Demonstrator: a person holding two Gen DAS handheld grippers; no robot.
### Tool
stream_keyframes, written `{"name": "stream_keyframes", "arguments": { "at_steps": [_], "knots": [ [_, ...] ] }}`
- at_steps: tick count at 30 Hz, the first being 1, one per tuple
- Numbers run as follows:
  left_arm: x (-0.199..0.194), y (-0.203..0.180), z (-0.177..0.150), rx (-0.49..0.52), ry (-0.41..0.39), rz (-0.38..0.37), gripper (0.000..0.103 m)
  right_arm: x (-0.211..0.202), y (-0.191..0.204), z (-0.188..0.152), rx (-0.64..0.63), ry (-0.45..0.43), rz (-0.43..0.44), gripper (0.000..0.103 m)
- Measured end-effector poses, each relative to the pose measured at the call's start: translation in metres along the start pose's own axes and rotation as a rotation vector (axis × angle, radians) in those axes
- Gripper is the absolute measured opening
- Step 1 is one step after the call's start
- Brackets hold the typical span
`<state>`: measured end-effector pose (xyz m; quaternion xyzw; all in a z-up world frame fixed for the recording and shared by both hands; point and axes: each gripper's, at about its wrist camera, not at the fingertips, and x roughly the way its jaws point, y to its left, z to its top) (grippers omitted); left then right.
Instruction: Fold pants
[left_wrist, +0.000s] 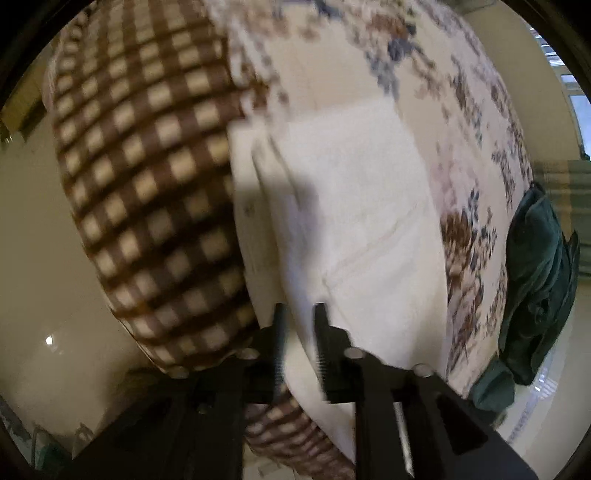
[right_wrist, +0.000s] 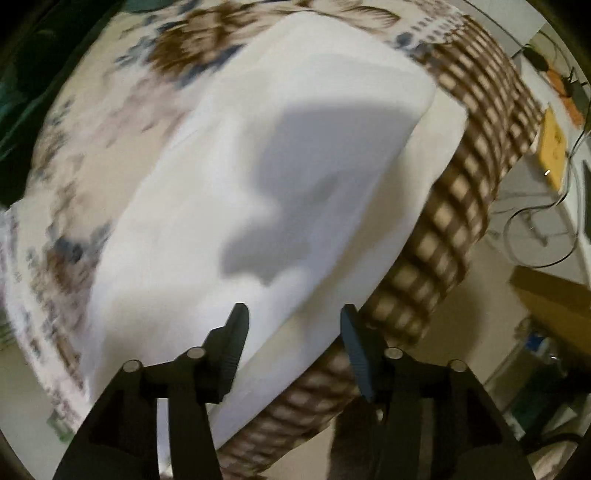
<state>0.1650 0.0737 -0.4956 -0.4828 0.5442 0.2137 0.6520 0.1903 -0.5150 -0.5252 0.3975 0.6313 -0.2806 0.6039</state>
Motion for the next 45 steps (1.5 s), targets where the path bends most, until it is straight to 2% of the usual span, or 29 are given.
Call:
{"name": "stream_keyframes", "arguments": {
  "at_steps": [1, 3, 6, 9, 11, 12, 13, 14, 19, 22, 26, 31, 33, 34, 35, 36, 37, 39, 43, 45],
  "knots": [
    [-0.003, 0.002, 0.005, 0.002, -0.019, 0.002, 0.033, 0.000, 0.006, -0.011, -0.020, 0.007, 0.028, 0.055],
    [0.000, 0.008, 0.019, -0.017, -0.033, -0.002, 0.039, 0.008, 0.025, -0.041, -0.082, 0.060, 0.111, 0.055],
    [0.016, 0.014, 0.038, -0.068, -0.022, -0.010, 0.039, 0.037, 0.049, -0.072, -0.122, 0.146, 0.193, 0.055],
    [0.039, 0.018, 0.053, -0.087, -0.011, 0.022, 0.038, 0.070, 0.057, -0.091, -0.087, 0.189, 0.187, 0.055],
    [0.042, 0.022, 0.056, -0.106, -0.041, 0.009, 0.026, 0.085, 0.055, -0.102, -0.032, 0.187, 0.178, 0.041],
    [0.040, 0.021, 0.057, -0.094, -0.061, 0.008, 0.022, 0.088, 0.054, -0.105, -0.018, 0.179, 0.160, 0.021],
    [0.037, 0.019, 0.057, -0.091, -0.078, -0.005, 0.018, 0.090, 0.050, -0.107, -0.010, 0.167, 0.153, 0.008],
    [0.034, 0.016, 0.056, -0.077, -0.087, -0.005, 0.016, 0.086, 0.048, -0.113, -0.023, 0.141, 0.138, 0.004],
    [0.017, 0.007, 0.050, -0.009, -0.132, -0.017, 0.012, 0.059, 0.052, -0.136, -0.130, 0.071, 0.122, 0.003],
    [0.006, 0.008, 0.055, -0.004, -0.122, -0.026, 0.012, 0.048, 0.044, -0.147, -0.141, 0.070, 0.134, 0.003],
    [0.000, 0.013, 0.062, 0.044, -0.114, 0.010, 0.012, 0.043, 0.036, -0.157, -0.151, 0.095, 0.126, 0.003],
    [0.023, 0.029, 0.066, 0.032, -0.061, 0.048, 0.014, 0.066, 0.034, -0.158, -0.157, 0.145, 0.105, 0.004],
    [0.021, 0.027, 0.064, 0.035, -0.058, 0.061, 0.017, 0.071, 0.032, -0.150, -0.161, 0.201, 0.134, 0.010],
    [0.017, 0.022, 0.062, 0.055, -0.062, 0.074, 0.018, 0.070, 0.030, -0.147, -0.153, 0.217, 0.159, 0.017],
    [0.011, 0.014, 0.058, 0.093, -0.072, 0.095, 0.018, 0.065, 0.023, -0.141, -0.149, 0.226, 0.190, 0.035],
    [0.003, 0.003, 0.051, 0.142, -0.092, 0.125, 0.021, 0.058, 0.015, -0.136, -0.149, 0.218, 0.204, 0.043],
    [-0.002, -0.006, 0.045, 0.184, -0.111, 0.154, 0.030, 0.050, 0.008, -0.130, -0.143, 0.201, 0.225, 0.051],
    [-0.017, -0.032, 0.025, 0.300, -0.165, 0.214, 0.038, 0.026, -0.018, -0.107, -0.110, 0.136, 0.251, 0.052],
    [-0.023, -0.085, -0.026, 0.522, -0.218, 0.252, 0.075, -0.012, -0.072, -0.053, 0.014, -0.013, 0.258, 0.052],
    [-0.012, -0.113, -0.060, 0.627, -0.226, 0.274, 0.076, -0.026, -0.102, -0.017, 0.093, -0.093, 0.248, 0.052]
  ]
}}
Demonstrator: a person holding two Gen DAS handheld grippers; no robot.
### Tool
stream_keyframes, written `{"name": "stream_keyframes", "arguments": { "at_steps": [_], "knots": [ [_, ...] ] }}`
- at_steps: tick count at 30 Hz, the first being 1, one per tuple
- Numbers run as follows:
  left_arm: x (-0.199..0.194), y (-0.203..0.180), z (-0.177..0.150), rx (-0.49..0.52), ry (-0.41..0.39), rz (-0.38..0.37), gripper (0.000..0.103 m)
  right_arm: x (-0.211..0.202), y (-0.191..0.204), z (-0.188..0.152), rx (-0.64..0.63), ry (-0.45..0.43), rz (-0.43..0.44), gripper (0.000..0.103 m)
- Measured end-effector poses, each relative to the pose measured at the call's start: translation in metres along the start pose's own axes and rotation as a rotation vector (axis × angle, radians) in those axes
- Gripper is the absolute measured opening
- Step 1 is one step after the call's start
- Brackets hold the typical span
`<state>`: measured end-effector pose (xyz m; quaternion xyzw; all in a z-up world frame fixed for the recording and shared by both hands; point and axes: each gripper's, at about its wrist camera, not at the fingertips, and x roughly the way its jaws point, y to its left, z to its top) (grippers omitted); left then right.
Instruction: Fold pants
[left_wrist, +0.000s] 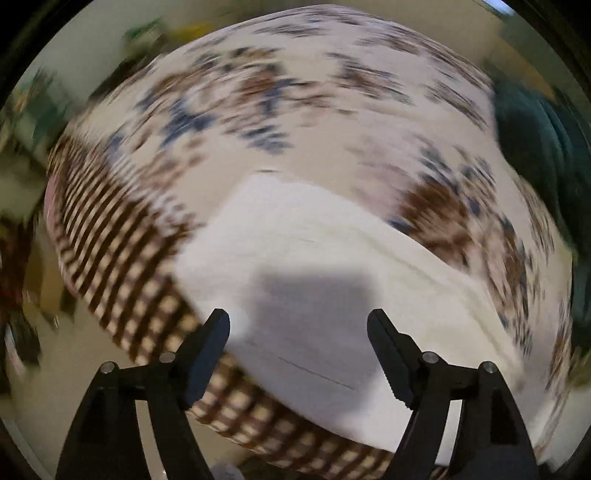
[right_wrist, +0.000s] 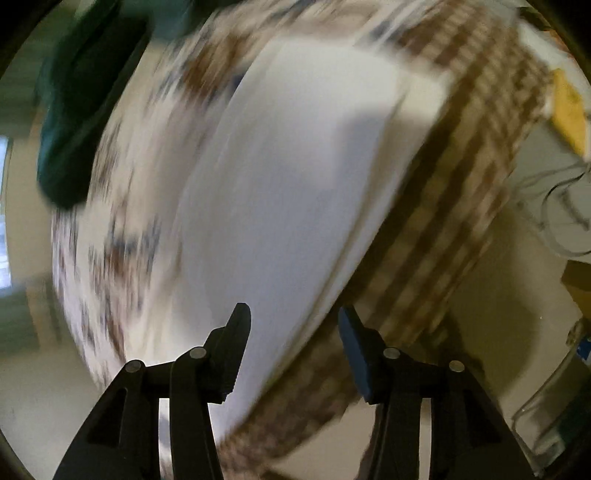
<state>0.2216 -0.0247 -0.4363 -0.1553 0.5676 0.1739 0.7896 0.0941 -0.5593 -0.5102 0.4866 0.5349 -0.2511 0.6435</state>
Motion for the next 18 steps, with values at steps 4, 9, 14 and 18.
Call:
{"name": "stream_keyframes", "arguments": {
  "at_steps": [4, 9, 14, 18],
  "knots": [
    [0.011, -0.078, -0.025, 0.139, 0.044, -0.022, 0.076, -0.009, -0.040, 0.077, 0.115, -0.101, 0.028, 0.052],
    [0.027, -0.161, -0.066, 0.288, 0.081, 0.003, 0.076, 0.014, -0.064, 0.137, 0.175, -0.079, 0.103, 0.052],
    [0.032, -0.204, -0.099, 0.369, 0.107, 0.029, 0.076, 0.032, -0.056, 0.152, 0.113, -0.116, 0.076, 0.014],
    [0.033, -0.221, -0.114, 0.390, 0.132, 0.051, 0.076, 0.010, -0.057, 0.142, 0.045, -0.189, 0.054, 0.007]
  ]
}}
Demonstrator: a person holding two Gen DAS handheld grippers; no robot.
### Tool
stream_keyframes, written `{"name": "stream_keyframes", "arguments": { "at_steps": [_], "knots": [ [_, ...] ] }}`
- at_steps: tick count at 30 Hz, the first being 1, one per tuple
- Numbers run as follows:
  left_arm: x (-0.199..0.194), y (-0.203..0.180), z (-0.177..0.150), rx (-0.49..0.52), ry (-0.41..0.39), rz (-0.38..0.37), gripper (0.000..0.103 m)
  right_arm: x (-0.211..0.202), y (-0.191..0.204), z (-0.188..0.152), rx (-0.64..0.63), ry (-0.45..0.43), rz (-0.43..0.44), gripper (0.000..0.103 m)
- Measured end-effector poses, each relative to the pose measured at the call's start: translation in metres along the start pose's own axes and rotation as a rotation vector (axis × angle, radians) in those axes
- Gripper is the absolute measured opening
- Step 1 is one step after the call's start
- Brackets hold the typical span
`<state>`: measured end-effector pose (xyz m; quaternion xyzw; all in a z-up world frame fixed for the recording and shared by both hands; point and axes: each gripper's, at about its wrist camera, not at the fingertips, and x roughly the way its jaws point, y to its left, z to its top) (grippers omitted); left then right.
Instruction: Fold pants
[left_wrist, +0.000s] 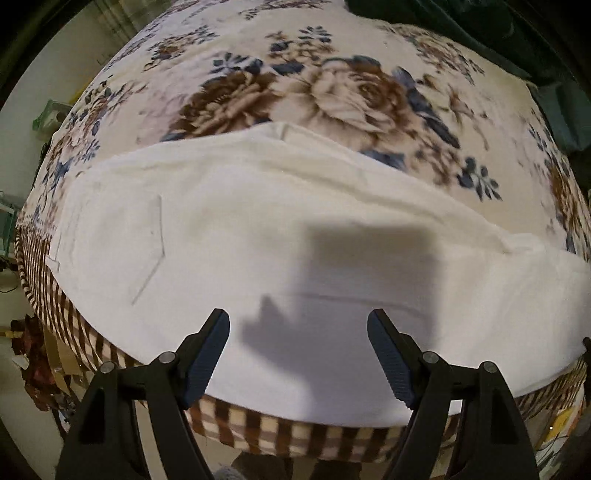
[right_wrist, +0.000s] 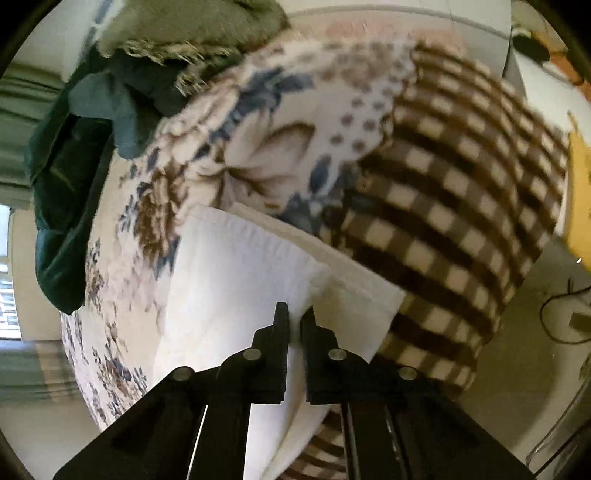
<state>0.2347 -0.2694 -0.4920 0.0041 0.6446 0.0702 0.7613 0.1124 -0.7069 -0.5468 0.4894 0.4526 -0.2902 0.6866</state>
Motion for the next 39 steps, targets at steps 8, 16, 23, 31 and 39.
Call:
{"name": "stream_keyframes", "arguments": {
  "at_steps": [8, 16, 23, 31, 39],
  "knots": [
    [0.007, -0.017, -0.009, 0.001, 0.013, 0.010, 0.076, -0.004, -0.040, -0.009, 0.040, 0.034, -0.053, 0.006],
    [0.047, -0.007, -0.020, -0.024, 0.106, 0.013, 0.076, -0.018, -0.053, 0.000, 0.026, 0.198, -0.098, 0.047],
    [0.037, 0.008, -0.005, -0.136, 0.125, -0.079, 0.076, -0.008, 0.106, -0.052, -0.505, 0.360, -0.035, 0.047],
    [0.055, -0.022, 0.072, -0.030, 0.093, -0.041, 0.076, 0.117, 0.241, -0.161, -0.958, 0.608, -0.154, 0.045],
    [0.092, -0.023, 0.107, -0.015, 0.106, -0.040, 0.082, 0.154, 0.234, -0.132, -0.751, 0.544, -0.169, 0.038]
  ]
}}
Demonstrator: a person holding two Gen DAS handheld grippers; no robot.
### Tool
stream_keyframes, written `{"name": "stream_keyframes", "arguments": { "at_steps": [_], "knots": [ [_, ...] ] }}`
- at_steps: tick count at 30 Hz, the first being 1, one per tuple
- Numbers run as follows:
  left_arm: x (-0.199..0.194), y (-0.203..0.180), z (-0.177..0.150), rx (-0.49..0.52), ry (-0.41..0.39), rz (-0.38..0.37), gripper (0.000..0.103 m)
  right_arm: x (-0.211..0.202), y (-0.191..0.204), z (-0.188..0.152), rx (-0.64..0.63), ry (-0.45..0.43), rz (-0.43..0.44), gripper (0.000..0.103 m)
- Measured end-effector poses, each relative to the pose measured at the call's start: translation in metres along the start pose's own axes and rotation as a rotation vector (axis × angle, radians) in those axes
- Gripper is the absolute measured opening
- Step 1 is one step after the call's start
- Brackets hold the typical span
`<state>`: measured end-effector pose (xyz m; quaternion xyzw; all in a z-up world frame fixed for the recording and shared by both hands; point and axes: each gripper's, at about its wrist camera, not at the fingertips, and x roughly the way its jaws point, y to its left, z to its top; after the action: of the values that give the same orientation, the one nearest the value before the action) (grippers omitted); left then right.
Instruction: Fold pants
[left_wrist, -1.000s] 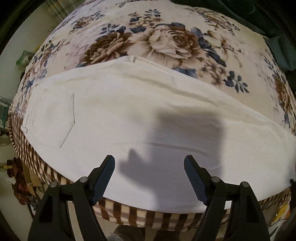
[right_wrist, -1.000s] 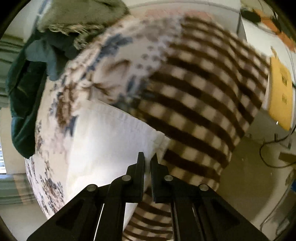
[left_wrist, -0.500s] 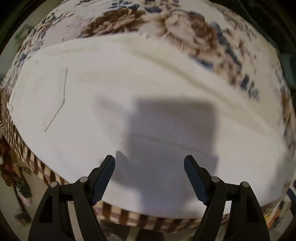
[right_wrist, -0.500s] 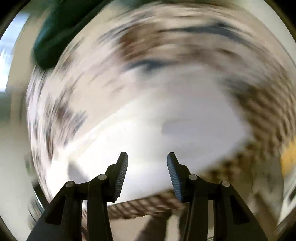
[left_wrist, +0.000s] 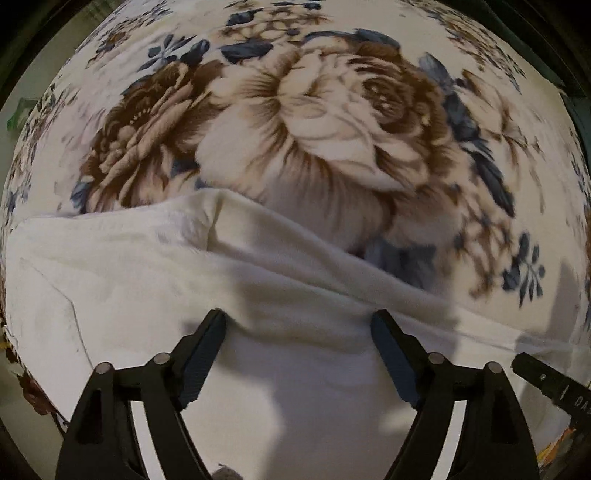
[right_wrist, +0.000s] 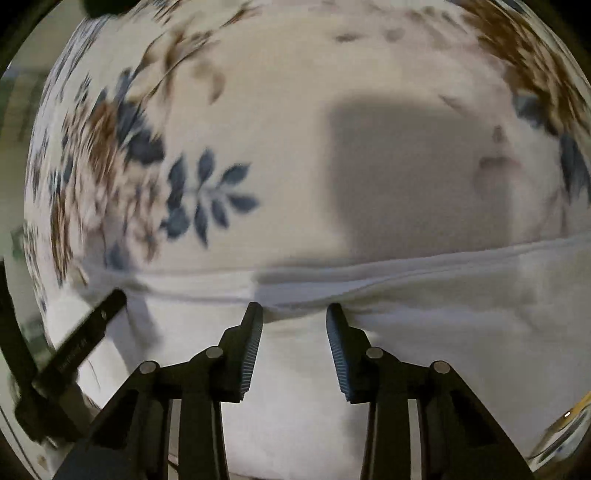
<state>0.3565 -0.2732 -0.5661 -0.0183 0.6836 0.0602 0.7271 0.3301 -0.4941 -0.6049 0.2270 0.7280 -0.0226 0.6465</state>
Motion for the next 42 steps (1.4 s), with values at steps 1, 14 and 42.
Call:
{"name": "stream_keyframes", "arguments": {
  "at_steps": [1, 14, 42],
  "knots": [
    [0.001, 0.002, 0.002, -0.002, -0.004, 0.002, 0.083, 0.000, -0.003, 0.002, 0.011, -0.004, -0.001, 0.038],
    [-0.076, 0.000, -0.042, 0.058, -0.086, -0.079, 0.083, -0.099, -0.146, -0.086, 0.300, -0.303, 0.197, 0.072],
    [0.006, -0.025, -0.116, -0.032, -0.049, -0.049, 0.103, -0.047, -0.344, -0.122, 0.595, -0.594, 0.678, 0.070]
  ]
}}
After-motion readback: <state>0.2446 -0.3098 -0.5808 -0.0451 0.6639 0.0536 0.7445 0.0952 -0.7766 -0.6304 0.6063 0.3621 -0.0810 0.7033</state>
